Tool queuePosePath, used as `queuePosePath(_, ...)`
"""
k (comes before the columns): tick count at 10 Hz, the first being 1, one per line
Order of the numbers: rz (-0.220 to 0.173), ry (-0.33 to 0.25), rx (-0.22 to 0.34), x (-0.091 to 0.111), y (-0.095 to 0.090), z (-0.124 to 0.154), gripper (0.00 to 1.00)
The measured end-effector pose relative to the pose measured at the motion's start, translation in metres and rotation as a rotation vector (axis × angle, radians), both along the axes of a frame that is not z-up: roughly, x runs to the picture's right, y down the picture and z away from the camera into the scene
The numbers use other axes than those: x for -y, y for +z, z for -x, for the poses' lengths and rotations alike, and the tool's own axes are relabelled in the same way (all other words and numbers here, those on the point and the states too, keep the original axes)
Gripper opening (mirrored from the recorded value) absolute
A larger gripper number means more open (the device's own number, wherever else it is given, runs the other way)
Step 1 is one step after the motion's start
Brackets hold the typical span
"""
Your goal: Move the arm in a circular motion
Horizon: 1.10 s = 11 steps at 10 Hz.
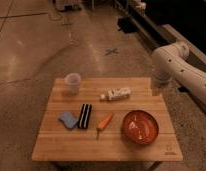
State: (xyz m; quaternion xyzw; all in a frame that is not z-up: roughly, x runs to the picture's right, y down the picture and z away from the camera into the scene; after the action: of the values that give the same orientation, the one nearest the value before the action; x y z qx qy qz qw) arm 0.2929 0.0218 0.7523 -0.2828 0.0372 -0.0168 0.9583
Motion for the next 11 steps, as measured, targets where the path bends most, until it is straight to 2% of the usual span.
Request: queuePosePath(11,-0.002,-0.068,0.008,0.038,0.041,0.041,0.46)
